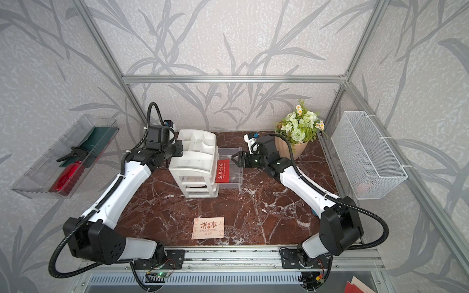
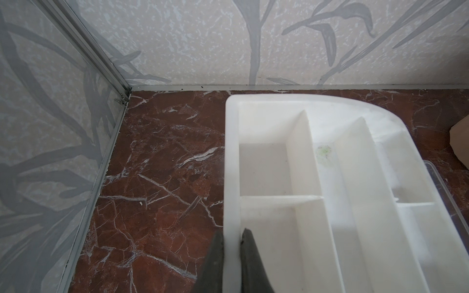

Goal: Take the postcards out of the drawer
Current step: Pick up the postcard from the drawer.

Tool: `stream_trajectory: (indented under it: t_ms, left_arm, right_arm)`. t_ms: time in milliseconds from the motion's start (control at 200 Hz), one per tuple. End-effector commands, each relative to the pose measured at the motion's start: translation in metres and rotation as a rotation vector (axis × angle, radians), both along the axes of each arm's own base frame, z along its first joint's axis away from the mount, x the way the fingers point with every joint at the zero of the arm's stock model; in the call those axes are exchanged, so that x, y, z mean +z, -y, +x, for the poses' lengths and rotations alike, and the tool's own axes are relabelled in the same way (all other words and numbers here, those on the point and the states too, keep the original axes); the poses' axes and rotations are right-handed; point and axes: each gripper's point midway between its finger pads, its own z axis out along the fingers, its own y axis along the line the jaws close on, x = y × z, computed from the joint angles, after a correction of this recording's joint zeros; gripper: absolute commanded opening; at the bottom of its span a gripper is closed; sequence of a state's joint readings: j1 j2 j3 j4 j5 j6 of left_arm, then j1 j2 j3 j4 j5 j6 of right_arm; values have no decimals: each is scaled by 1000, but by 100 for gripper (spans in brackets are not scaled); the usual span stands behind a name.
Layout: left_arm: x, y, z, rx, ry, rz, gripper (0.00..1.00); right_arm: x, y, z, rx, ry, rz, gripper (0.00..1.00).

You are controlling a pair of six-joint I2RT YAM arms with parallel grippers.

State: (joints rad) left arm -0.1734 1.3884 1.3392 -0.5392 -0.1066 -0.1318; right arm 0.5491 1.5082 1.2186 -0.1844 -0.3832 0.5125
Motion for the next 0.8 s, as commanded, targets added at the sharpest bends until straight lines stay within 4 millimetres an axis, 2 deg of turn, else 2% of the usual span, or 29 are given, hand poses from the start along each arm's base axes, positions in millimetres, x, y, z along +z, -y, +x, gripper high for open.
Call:
stream_trajectory:
  t_ms: [0,260,275,420,555,795]
  left_arm:
    - [-34,-14,-14,47,-118,29,2]
    - [-34,-11,-15,35,-117,16,2]
    - [-35,-11,-16,35,-119,14,2]
    - [-37,-8,-17,25,-128,6,2]
    - [-34,-8,-18,24,-120,6,2]
    - [-37,-6,-18,15,-127,1,3]
  right_arm:
    - [-29,7,-2,-67,-60,-192,57]
    - [-44,-23,2,-80,-88,-314,52]
    - [-55,-26,3,-78,-107,-335,52]
    - [-76,-40,12,-75,-136,-371,52]
    - [-95,-44,19,-80,-167,-409,52]
    - [-112,-53,28,-68,-190,-429,52]
